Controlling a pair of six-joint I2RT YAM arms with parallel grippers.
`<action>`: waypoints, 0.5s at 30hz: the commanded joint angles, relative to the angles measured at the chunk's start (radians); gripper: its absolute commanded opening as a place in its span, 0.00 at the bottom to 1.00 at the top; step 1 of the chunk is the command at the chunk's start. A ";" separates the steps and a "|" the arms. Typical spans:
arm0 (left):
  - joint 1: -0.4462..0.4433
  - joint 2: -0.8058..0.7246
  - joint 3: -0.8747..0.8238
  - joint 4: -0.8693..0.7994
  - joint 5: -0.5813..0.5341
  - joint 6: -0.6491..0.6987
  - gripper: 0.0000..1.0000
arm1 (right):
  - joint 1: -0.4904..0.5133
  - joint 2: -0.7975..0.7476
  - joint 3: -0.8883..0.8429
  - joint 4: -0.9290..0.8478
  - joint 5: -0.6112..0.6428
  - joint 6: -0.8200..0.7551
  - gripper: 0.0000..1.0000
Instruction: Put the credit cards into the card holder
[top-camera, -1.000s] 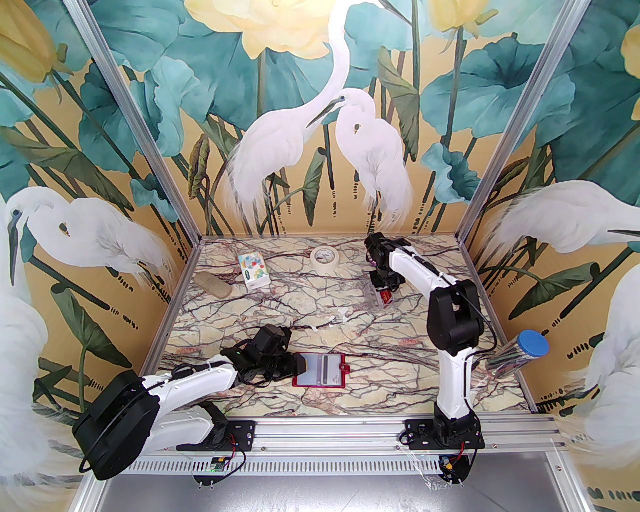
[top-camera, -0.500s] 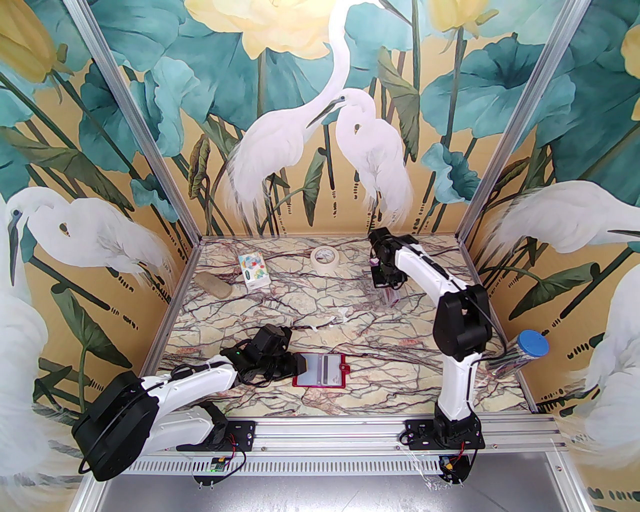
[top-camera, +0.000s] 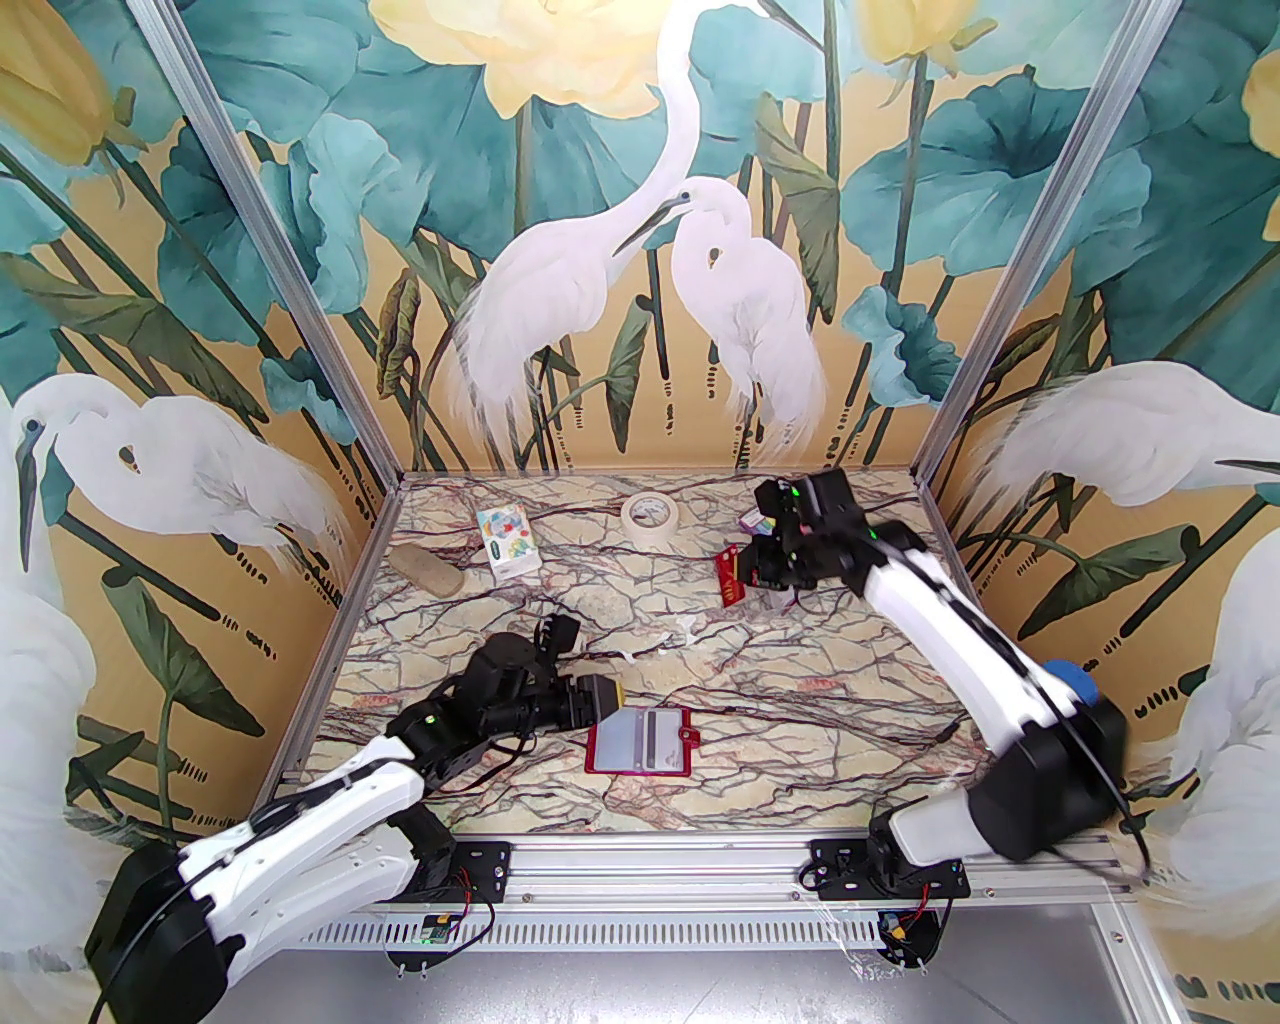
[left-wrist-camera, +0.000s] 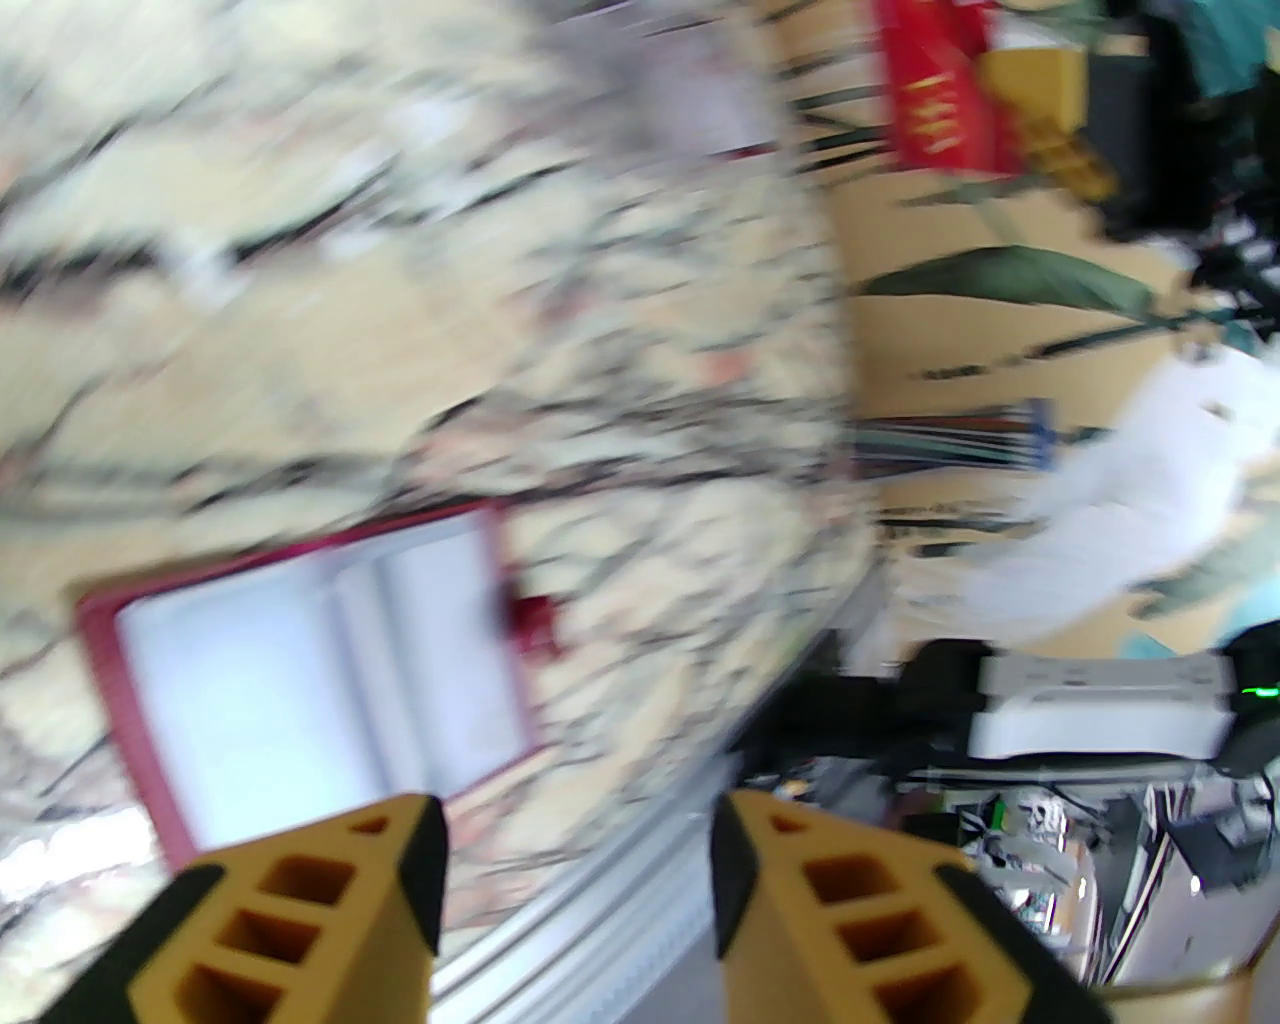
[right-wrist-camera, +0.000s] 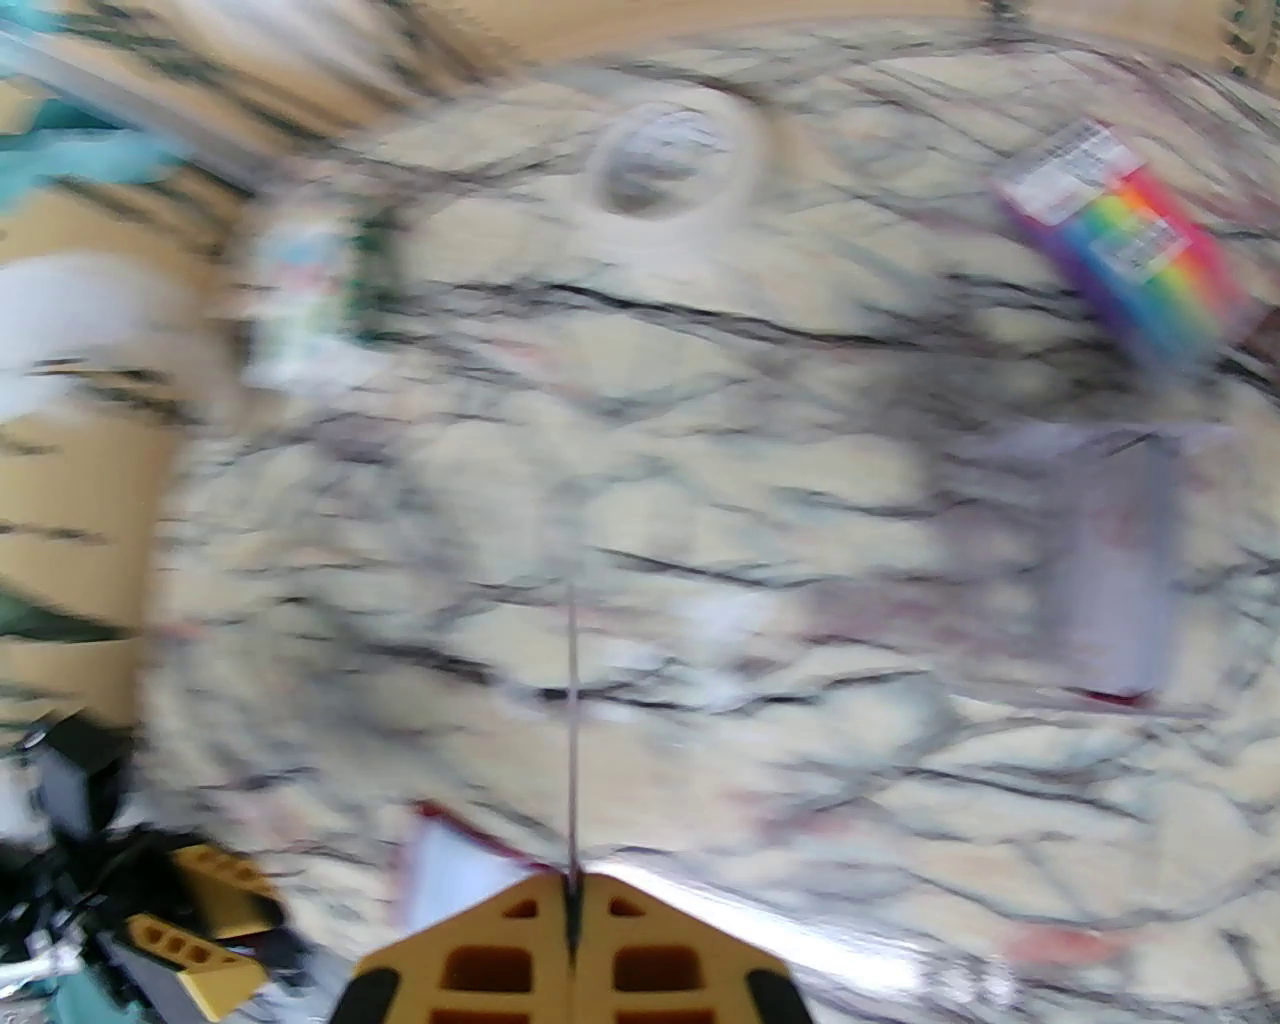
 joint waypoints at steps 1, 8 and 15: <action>0.007 -0.037 0.036 0.104 0.070 0.009 0.55 | 0.043 -0.116 -0.125 0.295 -0.217 0.190 0.00; 0.007 -0.051 0.054 0.261 0.114 -0.029 0.60 | 0.180 -0.272 -0.280 0.482 -0.243 0.334 0.00; 0.007 -0.053 0.071 0.355 0.124 -0.049 0.59 | 0.241 -0.340 -0.370 0.598 -0.232 0.439 0.00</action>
